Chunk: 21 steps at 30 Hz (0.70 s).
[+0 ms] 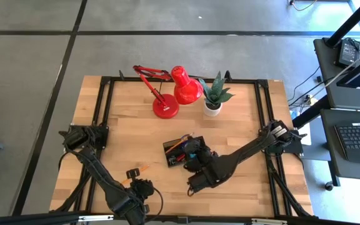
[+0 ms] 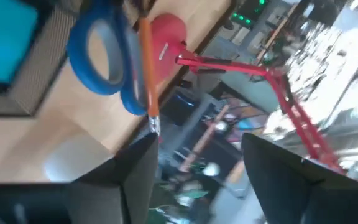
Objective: Pick and place office supplies into organizer
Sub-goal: Put the yellow pencil into the black desk organizer
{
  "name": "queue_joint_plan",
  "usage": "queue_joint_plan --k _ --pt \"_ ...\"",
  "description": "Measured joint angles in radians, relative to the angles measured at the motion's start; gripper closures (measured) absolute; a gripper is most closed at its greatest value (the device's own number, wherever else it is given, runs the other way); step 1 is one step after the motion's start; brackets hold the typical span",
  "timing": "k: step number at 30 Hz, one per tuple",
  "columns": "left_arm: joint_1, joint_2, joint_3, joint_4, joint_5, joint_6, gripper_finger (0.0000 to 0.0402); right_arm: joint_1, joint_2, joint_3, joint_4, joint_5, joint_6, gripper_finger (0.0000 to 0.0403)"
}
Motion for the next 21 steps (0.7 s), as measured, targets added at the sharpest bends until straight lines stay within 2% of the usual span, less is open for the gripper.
queue_joint_plan --k 2,6,9,16,21 --pt "-0.003 0.0 0.0 0.0 0.001 -0.016 0.0343 0.012 0.0 0.054 -0.073 -0.062 0.132 0.017" --pt "-0.012 0.0 0.0 0.0 -0.001 -0.047 0.0343 0.027 0.0 0.152 -0.237 -0.25 0.455 0.0169" --pt "-0.016 0.0 0.0 0.0 -0.007 -0.062 0.0343 0.037 0.0 0.174 -0.279 -0.334 0.629 0.0169" --pt "-0.016 0.0 0.0 0.001 -0.009 -0.095 0.0343 0.065 -0.019 0.098 -0.229 -0.416 0.772 0.0169" --pt "-0.018 0.0 0.0 0.001 -0.006 -0.095 0.0343 0.074 -0.121 -0.094 0.028 -0.484 0.781 0.0169"
